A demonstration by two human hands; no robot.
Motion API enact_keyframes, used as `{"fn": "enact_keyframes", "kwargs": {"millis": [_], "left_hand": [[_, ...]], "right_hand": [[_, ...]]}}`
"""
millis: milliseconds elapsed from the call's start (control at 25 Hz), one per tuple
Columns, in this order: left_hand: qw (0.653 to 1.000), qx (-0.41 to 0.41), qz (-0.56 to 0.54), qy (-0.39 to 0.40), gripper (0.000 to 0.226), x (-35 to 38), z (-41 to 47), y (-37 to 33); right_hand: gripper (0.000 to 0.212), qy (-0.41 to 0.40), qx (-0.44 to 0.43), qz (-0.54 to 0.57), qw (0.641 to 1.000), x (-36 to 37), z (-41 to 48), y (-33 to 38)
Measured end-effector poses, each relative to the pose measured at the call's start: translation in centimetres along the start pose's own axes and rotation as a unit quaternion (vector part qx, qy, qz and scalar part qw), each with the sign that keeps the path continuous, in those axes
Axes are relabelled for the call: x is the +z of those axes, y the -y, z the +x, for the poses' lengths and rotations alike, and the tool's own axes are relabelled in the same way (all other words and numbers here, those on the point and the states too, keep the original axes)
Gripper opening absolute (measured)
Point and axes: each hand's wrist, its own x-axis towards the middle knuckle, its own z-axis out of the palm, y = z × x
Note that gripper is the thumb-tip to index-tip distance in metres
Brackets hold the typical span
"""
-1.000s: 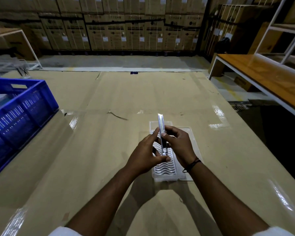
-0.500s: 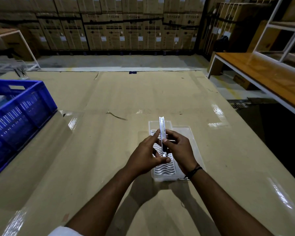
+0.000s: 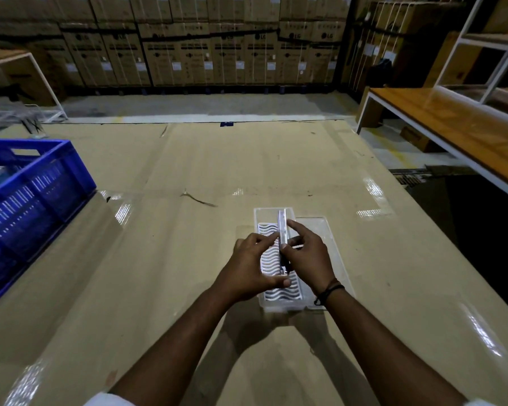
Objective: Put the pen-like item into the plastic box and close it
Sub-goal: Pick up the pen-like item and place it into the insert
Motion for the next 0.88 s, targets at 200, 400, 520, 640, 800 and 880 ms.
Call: {"fn": "enact_keyframes", "kwargs": {"millis": [200,400,520,640,800,880], "left_hand": [[0.992,-0.055,0.104,0.038,0.107,0.6,-0.5,0.5],[0.990,-0.077,0.110,0.039,0.096,1.0,-0.8,0.5],[0.991,-0.077,0.107,0.031,0.093,1.1,-0.9,0.5],[0.991,-0.081,0.101,0.028,0.093,1.2,-0.8,0.6],[0.993,-0.083,0.084,0.026,0.091,1.5,-1.1,0.8],[0.994,-0.084,0.071,0.022,0.090,1.6,-1.2,1.0]], "right_hand": [[0.056,0.037,-0.008,-0.151,0.988,1.8,0.5,0.4],[0.060,0.068,0.008,-0.236,0.969,3.6,0.9,-0.4],[0.059,0.075,0.019,-0.271,0.960,4.2,1.0,-1.3],[0.056,0.087,0.034,-0.271,0.958,4.7,1.1,-2.0],[0.061,0.100,0.051,-0.290,0.950,5.2,1.0,-2.5],[0.074,0.122,0.055,-0.317,0.939,5.4,1.0,-2.5]]}}
